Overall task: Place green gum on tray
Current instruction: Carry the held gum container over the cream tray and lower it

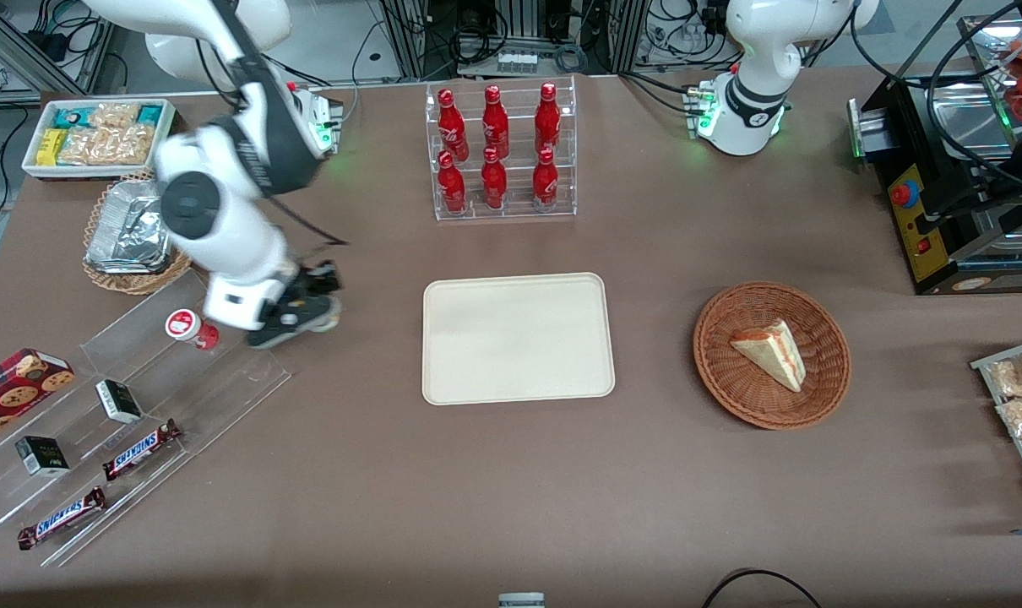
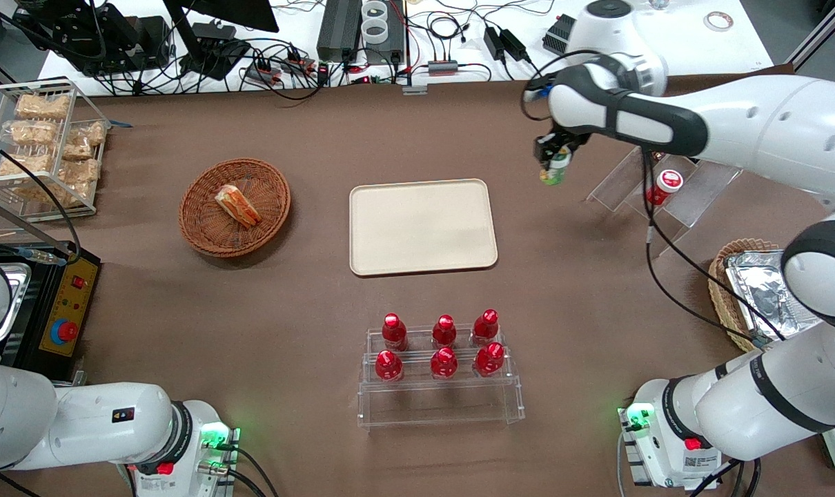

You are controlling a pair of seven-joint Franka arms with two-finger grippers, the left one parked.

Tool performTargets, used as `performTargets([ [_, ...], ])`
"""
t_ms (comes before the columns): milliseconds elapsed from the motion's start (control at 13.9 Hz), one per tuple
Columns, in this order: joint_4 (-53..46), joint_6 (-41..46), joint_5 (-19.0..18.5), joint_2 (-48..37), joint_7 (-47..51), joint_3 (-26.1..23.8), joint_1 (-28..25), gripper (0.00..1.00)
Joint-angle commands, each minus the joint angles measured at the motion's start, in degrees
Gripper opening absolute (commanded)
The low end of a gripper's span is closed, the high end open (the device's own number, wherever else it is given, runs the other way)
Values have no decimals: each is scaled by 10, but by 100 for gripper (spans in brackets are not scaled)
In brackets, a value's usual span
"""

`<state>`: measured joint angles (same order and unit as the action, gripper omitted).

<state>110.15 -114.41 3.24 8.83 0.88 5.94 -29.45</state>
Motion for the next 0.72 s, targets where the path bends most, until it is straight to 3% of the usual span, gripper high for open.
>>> performTargets([
  [0,-91,-10,37,89,89,9,-54,0],
  [288,-117,-109,39,162,243,8,-120,0],
  [648,-179,-161,38,248,370,8,-172,0],
])
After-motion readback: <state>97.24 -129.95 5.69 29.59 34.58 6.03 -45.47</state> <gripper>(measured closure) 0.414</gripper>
